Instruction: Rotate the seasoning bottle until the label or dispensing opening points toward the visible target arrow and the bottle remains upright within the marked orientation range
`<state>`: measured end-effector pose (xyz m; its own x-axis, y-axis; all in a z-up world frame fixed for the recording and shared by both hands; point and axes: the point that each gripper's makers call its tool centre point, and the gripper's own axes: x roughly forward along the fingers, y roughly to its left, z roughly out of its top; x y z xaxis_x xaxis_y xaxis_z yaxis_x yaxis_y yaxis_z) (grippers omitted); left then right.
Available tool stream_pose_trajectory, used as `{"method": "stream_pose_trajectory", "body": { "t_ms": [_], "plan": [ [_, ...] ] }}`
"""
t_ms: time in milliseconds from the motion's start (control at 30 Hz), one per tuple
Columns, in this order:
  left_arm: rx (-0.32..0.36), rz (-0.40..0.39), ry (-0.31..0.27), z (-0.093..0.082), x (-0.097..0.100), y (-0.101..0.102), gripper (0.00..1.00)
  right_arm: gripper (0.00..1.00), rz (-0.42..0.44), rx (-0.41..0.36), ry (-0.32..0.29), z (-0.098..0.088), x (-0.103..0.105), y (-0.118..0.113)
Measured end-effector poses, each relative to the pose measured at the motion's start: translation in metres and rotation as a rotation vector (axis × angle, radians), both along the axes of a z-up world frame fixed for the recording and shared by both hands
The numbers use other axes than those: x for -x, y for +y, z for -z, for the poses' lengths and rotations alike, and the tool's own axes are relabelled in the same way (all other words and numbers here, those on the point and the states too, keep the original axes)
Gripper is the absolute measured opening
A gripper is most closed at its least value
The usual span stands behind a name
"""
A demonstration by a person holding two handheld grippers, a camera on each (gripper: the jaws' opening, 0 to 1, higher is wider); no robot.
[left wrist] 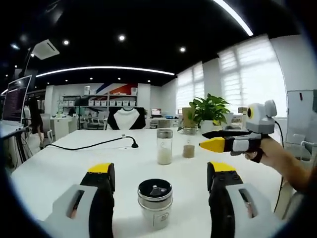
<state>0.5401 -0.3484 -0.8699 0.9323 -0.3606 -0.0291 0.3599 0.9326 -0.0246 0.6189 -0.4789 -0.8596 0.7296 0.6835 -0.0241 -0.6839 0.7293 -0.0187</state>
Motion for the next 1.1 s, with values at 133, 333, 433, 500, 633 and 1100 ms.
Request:
{"method": "stream_pose_trajectory", "body": {
  "t_ms": [133,333,433,500,633,1100],
  "plan": [
    [0.001,0.010,0.003,-0.001,0.002,-0.001,0.80,0.56,-0.025,-0.010,0.010,-0.004,-0.013,0.005],
    [0.007,0.018,0.007,-0.003,0.006,-0.002,0.80,0.55,-0.028,0.012,0.009,-0.008,-0.037,0.009],
    [0.012,0.025,0.008,-0.005,0.008,-0.002,0.80,0.54,-0.025,0.021,0.024,-0.006,-0.050,0.009],
    [0.012,0.025,0.006,-0.006,0.009,-0.001,0.80,0.54,-0.022,0.025,0.032,-0.005,-0.058,0.010],
    [0.018,0.021,0.004,-0.006,0.010,0.003,0.80,0.54,-0.007,0.042,0.036,-0.003,-0.072,0.012],
    [0.019,0.036,0.014,-0.003,0.010,-0.003,0.80,0.50,0.017,0.060,0.047,0.003,-0.111,0.023]
  ]
}}
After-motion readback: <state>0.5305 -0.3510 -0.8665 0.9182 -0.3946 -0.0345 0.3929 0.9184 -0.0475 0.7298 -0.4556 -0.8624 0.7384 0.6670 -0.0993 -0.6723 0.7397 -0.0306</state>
